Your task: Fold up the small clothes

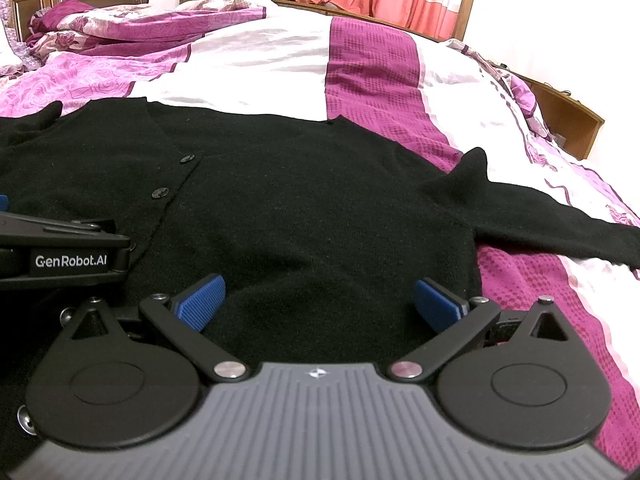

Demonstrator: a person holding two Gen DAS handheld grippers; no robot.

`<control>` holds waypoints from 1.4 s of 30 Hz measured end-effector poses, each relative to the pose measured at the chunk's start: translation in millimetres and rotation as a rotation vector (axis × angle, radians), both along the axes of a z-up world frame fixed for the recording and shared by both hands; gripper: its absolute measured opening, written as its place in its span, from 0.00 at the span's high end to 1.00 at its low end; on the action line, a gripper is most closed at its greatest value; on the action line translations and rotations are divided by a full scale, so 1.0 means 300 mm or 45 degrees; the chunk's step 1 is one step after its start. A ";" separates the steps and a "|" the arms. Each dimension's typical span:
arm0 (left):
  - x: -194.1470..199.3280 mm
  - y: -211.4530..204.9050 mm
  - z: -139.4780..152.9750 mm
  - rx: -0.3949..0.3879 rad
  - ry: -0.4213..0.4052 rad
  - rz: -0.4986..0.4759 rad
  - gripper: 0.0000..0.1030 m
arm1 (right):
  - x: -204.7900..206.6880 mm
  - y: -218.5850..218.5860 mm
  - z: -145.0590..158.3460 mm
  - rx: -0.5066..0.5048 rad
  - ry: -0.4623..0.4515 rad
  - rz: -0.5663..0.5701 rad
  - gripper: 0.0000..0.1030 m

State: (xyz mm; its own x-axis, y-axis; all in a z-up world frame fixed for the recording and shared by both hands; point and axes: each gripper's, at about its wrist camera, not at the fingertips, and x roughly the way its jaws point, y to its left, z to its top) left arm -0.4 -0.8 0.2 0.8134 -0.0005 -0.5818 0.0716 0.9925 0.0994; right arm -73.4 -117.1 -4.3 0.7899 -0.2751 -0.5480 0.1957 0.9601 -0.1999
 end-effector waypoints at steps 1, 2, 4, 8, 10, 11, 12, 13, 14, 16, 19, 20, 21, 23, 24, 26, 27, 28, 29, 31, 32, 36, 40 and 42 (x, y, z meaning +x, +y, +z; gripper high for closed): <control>0.000 0.001 0.000 0.000 0.000 0.000 0.00 | 0.000 0.001 0.000 0.000 0.000 0.000 0.00; 0.000 0.000 0.000 0.000 0.000 0.000 0.00 | 0.000 0.001 0.000 0.000 0.000 0.000 0.00; 0.000 0.001 0.000 0.000 0.000 0.000 0.00 | 0.000 0.000 0.000 0.000 0.000 0.000 0.00; 0.000 0.000 0.000 0.000 0.000 0.000 0.00 | 0.000 0.000 0.000 0.000 0.000 0.000 0.00; 0.000 0.001 0.000 0.000 0.000 0.000 0.00 | -0.001 -0.001 0.000 0.000 -0.001 0.000 0.00; 0.000 0.001 0.000 0.000 0.000 0.000 0.00 | 0.000 0.000 0.001 0.000 0.000 0.000 0.00; 0.000 0.001 0.000 0.000 0.000 0.000 0.00 | 0.000 -0.001 0.000 0.001 -0.001 0.000 0.00; 0.000 0.001 0.000 0.000 0.000 0.000 0.00 | -0.001 -0.001 0.000 0.001 -0.001 0.000 0.00; 0.000 0.001 0.000 0.000 0.000 0.000 0.00 | 0.000 -0.001 0.000 0.001 -0.001 0.000 0.00; 0.000 0.001 0.000 0.000 0.000 0.000 0.00 | 0.000 -0.002 0.000 0.001 -0.001 0.000 0.00; 0.000 0.000 0.000 0.000 0.000 0.000 0.00 | 0.000 -0.003 -0.001 0.001 -0.001 0.000 0.00; 0.000 0.000 0.000 0.000 0.000 0.000 0.00 | 0.000 -0.002 0.000 0.001 -0.001 0.000 0.00; 0.000 0.001 0.000 0.000 0.000 0.000 0.00 | 0.000 -0.003 -0.001 0.002 -0.001 0.000 0.00; 0.001 0.000 -0.001 0.002 0.001 0.000 0.00 | 0.001 -0.003 -0.001 0.003 -0.001 0.000 0.00; 0.001 0.000 -0.001 0.003 0.004 0.002 0.00 | 0.001 -0.004 -0.001 0.003 -0.001 0.000 0.00; 0.003 -0.002 0.000 0.006 0.017 0.008 0.00 | 0.002 -0.004 -0.002 0.012 0.004 0.002 0.00; 0.010 0.011 -0.008 0.005 0.020 0.009 0.00 | 0.003 -0.009 -0.002 0.025 0.008 0.004 0.00; 0.009 0.018 -0.008 0.004 0.020 0.008 0.00 | 0.004 -0.016 -0.002 0.043 0.010 0.007 0.00; 0.009 0.026 -0.009 0.001 0.021 0.007 0.00 | 0.004 -0.023 -0.002 0.065 0.012 0.010 0.00; 0.008 0.030 -0.005 -0.026 0.027 -0.002 0.00 | 0.007 -0.047 -0.003 0.118 0.009 0.017 0.00; 0.010 0.045 -0.003 -0.065 0.029 -0.001 0.00 | 0.007 -0.054 -0.004 0.141 0.005 0.020 0.00; 0.022 0.099 0.015 -0.170 0.044 -0.005 0.00 | 0.008 -0.062 -0.008 0.166 -0.004 0.026 0.00; 0.027 0.204 0.045 -0.244 0.028 0.050 0.00 | -0.007 -0.055 -0.007 0.154 -0.029 0.031 0.00; 0.031 0.268 0.068 -0.239 -0.013 0.119 0.00 | -0.017 -0.058 -0.005 0.158 -0.052 0.033 0.00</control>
